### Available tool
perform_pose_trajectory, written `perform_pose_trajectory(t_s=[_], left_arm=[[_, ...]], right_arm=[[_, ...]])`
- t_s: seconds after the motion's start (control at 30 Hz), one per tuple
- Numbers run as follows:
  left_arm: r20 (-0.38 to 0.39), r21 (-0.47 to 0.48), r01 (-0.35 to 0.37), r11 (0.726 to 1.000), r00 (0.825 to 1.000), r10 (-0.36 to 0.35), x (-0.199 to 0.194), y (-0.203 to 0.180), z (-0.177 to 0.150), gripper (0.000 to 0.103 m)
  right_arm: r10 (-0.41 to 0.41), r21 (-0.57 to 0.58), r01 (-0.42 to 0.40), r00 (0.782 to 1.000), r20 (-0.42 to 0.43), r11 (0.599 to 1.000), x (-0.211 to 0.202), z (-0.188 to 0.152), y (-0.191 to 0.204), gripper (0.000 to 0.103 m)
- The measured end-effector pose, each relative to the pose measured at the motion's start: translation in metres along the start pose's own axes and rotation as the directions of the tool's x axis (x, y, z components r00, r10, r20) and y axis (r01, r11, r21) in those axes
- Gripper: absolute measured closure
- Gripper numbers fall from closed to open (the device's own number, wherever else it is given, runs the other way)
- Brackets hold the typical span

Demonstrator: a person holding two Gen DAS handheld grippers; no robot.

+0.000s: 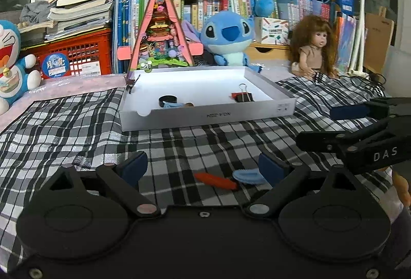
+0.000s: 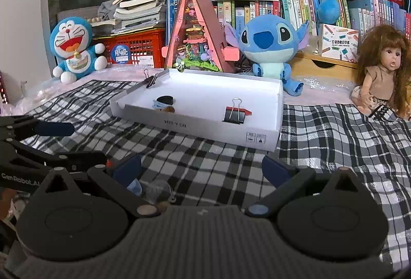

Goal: Organize rigid objects
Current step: 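Withdraw both open tools from the tray back over the bedspread items, then grasp a black disc with the left tool while the right tool grasps another black disc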

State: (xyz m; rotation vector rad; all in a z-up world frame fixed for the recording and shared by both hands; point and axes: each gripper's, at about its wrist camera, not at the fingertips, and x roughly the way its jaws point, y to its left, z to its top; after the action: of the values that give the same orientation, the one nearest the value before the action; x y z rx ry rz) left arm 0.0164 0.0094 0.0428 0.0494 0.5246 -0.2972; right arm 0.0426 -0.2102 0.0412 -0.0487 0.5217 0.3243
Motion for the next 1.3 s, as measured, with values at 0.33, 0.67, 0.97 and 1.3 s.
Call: perform_pose_trajectory(t_s=[0.33,0.67,0.97,1.3], left_arm=[[0.001,0.038,0.016,0.999,1.000,-0.016,-0.014,-0.010,-0.016,0.010],[-0.017,0.011,0.021,1.000,1.000,-0.021,-0.016,-0.009,-0.028,0.010],[-0.021,0.017,0.038,0.999,0.999,-0.038,-0.017,-0.013,-0.033,0.010],[-0.050,0.018,0.100,0.995,0.994,-0.099,-0.017,-0.016,-0.038,0.042]], right_arm=[[-0.004,-0.064,0.005,1.000,0.007,0.998,-0.014,-0.021,0.008,0.000],[-0.012,-0.090,0.012,1.000,-0.005,0.996,-0.017,-0.032,0.011,0.000],[-0.016,-0.105,0.016,1.000,-0.004,0.994,-0.019,-0.037,0.013,0.000],[0.004,-0.135,-0.006,1.000,-0.019,0.991,-0.020,-0.042,0.018,0.000]])
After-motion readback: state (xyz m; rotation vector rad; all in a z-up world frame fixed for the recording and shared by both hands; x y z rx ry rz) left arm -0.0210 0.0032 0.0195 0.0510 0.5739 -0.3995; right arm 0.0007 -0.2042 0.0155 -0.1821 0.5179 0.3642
